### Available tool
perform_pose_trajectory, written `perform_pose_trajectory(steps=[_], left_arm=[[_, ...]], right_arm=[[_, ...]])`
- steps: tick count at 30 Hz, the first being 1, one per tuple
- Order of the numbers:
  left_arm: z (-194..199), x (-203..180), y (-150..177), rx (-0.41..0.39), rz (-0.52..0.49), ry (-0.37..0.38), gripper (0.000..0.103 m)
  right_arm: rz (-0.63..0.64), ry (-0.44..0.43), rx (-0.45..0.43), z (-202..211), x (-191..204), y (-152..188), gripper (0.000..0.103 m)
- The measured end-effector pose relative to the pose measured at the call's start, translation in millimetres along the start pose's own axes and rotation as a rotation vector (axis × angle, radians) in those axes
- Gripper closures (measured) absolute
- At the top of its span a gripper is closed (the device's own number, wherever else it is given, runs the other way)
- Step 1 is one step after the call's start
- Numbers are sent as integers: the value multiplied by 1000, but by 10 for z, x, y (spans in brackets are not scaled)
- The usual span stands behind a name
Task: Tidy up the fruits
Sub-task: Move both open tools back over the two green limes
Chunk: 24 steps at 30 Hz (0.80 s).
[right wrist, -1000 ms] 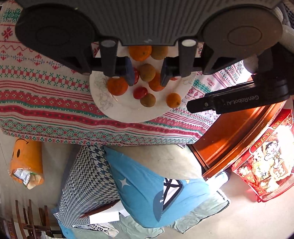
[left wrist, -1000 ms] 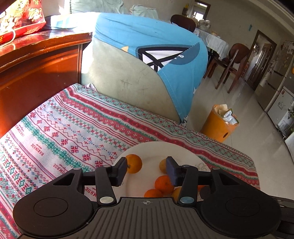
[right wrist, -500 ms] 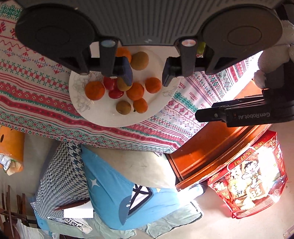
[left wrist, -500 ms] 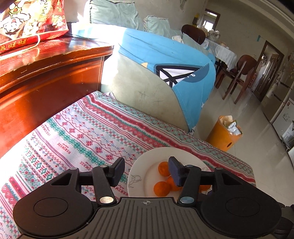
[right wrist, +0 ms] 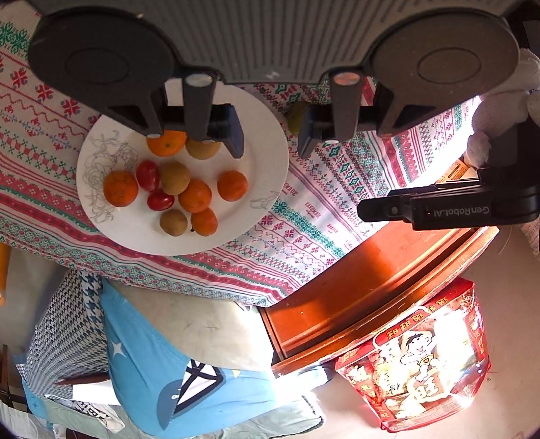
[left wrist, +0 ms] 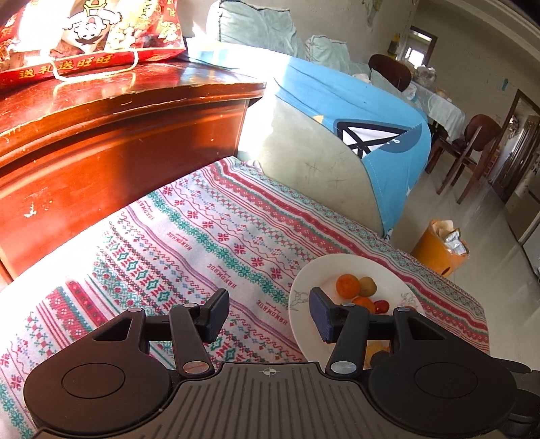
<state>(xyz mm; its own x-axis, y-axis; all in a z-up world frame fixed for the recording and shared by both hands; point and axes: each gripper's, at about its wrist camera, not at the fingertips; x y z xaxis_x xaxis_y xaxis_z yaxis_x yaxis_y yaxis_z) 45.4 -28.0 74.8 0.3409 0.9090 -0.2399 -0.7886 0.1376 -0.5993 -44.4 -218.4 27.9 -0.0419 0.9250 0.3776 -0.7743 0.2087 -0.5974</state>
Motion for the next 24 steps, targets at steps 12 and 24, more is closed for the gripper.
perform_pose_trajectory(steps=[12, 24], left_arm=[[19, 213, 189, 36, 26, -61, 43], [49, 327, 214, 51, 46, -54, 43]], right_arm=[[33, -40, 91, -291, 195, 123, 66], [33, -13, 111, -521, 219, 89, 68]])
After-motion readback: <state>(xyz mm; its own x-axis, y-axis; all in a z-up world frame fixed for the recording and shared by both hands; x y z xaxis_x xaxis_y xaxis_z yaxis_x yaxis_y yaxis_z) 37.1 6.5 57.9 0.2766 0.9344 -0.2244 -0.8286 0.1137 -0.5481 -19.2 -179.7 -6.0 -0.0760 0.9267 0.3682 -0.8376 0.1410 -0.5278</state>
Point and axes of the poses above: each gripper's, at about its wrist camera, not at the fingertips, and z roughly against the way its jaws point, x to its left, y to its underside, and after that the axes turned 9 degrees about x, right-handed
